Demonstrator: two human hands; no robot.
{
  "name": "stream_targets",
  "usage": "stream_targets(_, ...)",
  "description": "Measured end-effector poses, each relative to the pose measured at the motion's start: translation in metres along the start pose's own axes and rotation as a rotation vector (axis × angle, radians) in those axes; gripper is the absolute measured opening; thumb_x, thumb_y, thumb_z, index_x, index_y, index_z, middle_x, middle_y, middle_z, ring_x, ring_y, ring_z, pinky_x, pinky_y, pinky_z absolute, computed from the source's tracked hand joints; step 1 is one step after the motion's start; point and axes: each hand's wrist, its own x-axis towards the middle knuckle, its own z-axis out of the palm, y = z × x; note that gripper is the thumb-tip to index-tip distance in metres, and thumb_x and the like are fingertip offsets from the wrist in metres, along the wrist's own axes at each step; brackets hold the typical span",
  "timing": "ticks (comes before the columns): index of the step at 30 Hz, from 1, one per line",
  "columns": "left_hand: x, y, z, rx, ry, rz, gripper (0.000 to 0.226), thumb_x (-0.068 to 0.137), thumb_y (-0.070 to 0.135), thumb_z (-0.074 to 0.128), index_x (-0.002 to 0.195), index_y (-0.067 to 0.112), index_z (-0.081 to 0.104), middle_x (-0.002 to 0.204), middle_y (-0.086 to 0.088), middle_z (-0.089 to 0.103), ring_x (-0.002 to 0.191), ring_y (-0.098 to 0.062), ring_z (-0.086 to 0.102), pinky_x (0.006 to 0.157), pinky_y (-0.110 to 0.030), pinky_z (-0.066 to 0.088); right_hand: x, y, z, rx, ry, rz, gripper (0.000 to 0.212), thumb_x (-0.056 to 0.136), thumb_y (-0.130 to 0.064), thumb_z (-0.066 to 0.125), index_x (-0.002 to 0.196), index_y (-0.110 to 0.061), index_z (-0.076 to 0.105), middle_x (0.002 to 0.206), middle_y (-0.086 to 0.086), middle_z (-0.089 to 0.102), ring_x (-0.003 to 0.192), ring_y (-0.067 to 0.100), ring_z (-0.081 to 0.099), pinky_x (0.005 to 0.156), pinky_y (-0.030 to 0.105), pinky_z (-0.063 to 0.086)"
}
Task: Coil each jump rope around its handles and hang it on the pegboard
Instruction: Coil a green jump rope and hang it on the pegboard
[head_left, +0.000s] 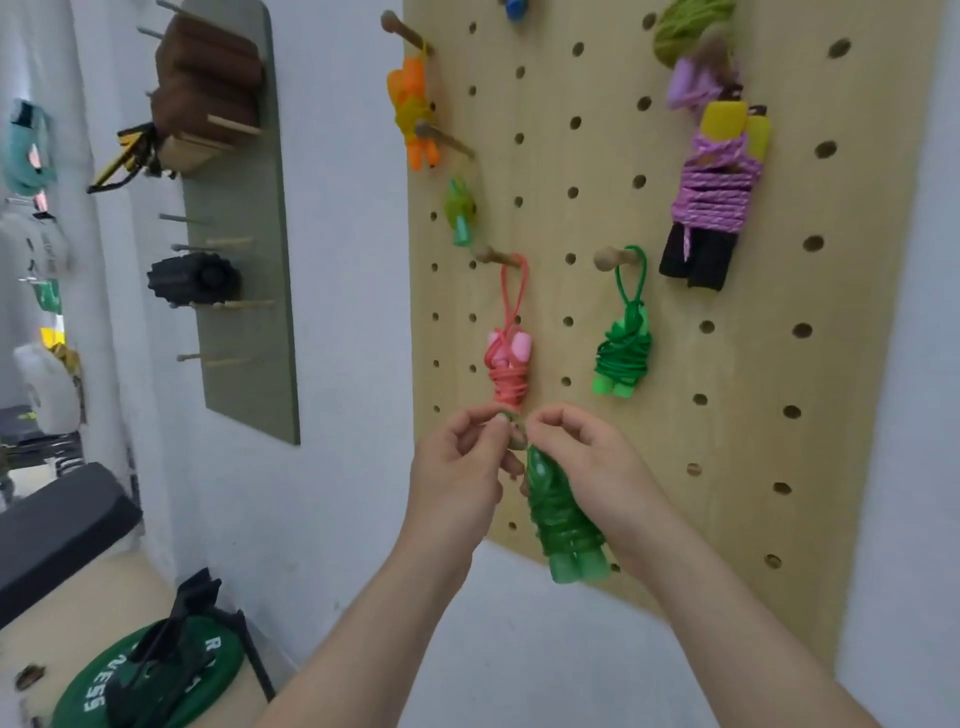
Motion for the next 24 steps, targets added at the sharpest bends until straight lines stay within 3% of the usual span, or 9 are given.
stream_targets(2, 0.032, 0.014, -0.003, -0.018, -0.004, -0.004, 0.011, 0.093, 0.014, 0.059, 0.094, 0.017, 0.069, 0.066, -0.001, 0.065, 0.059, -0.011, 0.054, 0.049, -0.02, 0.039, 0.033, -0.013, 0.002, -0.037, -0.011, -0.006, 0.013, 0.091, -0.019, 0.065, 0.079, -0.018, 0.065, 0.073, 0.005, 0.067, 0.069, 0.016, 0.061, 0.066, 0.031, 0.051)
stream_targets(5, 0.079, 0.049, -0.003, -0.08, -0.024, -0.028, 0.006, 0.089, 0.01, 0.063, 0.094, 0.013, 0.067, 0.057, 0.003, 0.061, 0.051, -0.006, 0.053, 0.048, -0.015, 0.042, 0.077, -0.049, 0.001, -0.103, -0.019, 0.007, 0.008, 0.088, -0.018, 0.07, 0.088, -0.011, 0.068, 0.091, 0.014, 0.073, 0.082, 0.02, 0.067, 0.085, 0.043, 0.054)
stream_targets(9, 0.143, 0.119, 0.002, -0.141, -0.134, -0.055, 0.016, 0.084, 0.014, 0.07, 0.098, 0.006, 0.065, 0.056, 0.007, 0.061, 0.048, -0.002, 0.052, 0.055, -0.019, 0.045, 0.13, -0.125, -0.002, -0.057, 0.011, 0.013, 0.008, 0.09, -0.013, 0.067, 0.094, -0.014, 0.074, 0.09, 0.009, 0.076, 0.09, 0.022, 0.073, 0.09, 0.042, 0.056)
stream_targets(13, 0.203, 0.201, 0.005, -0.163, -0.295, -0.026, 0.032, 0.067, 0.021, 0.078, 0.096, 0.01, 0.07, 0.086, -0.009, 0.073, 0.077, -0.019, 0.069, 0.078, -0.036, 0.052, 0.178, -0.21, -0.006, 0.067, 0.118, -0.003, 0.011, 0.088, -0.016, 0.07, 0.097, -0.012, 0.073, 0.09, 0.009, 0.075, 0.088, 0.027, 0.071, 0.085, 0.044, 0.057)
stream_targets(15, 0.228, 0.237, 0.009, -0.123, -0.345, 0.01, 0.028, 0.072, 0.02, 0.077, 0.098, 0.01, 0.072, 0.095, -0.011, 0.073, 0.089, -0.025, 0.067, 0.079, -0.035, 0.051, 0.198, -0.251, -0.009, 0.105, 0.195, -0.035, 0.015, 0.083, -0.018, 0.075, 0.096, -0.01, 0.073, 0.087, 0.008, 0.073, 0.081, 0.023, 0.069, 0.079, 0.04, 0.056)
stream_targets(20, 0.27, 0.306, 0.033, -0.019, -0.341, 0.126, 0.01, 0.093, 0.022, 0.061, 0.098, 0.015, 0.067, 0.091, 0.001, 0.075, 0.088, -0.013, 0.069, 0.071, -0.026, 0.05, 0.23, -0.33, -0.013, 0.017, 0.341, -0.153, 0.017, 0.08, -0.018, 0.079, 0.092, -0.007, 0.074, 0.084, 0.011, 0.075, 0.072, 0.016, 0.07, 0.065, 0.026, 0.055)
stream_targets(24, 0.294, 0.35, 0.059, -0.021, -0.297, 0.214, 0.006, 0.093, 0.024, 0.061, 0.094, 0.019, 0.063, 0.088, -0.002, 0.074, 0.087, -0.02, 0.07, 0.077, -0.034, 0.056, 0.248, -0.378, -0.024, -0.08, 0.381, -0.241, 0.008, 0.086, -0.016, 0.074, 0.089, -0.009, 0.072, 0.085, 0.009, 0.075, 0.079, 0.02, 0.073, 0.073, 0.035, 0.061)
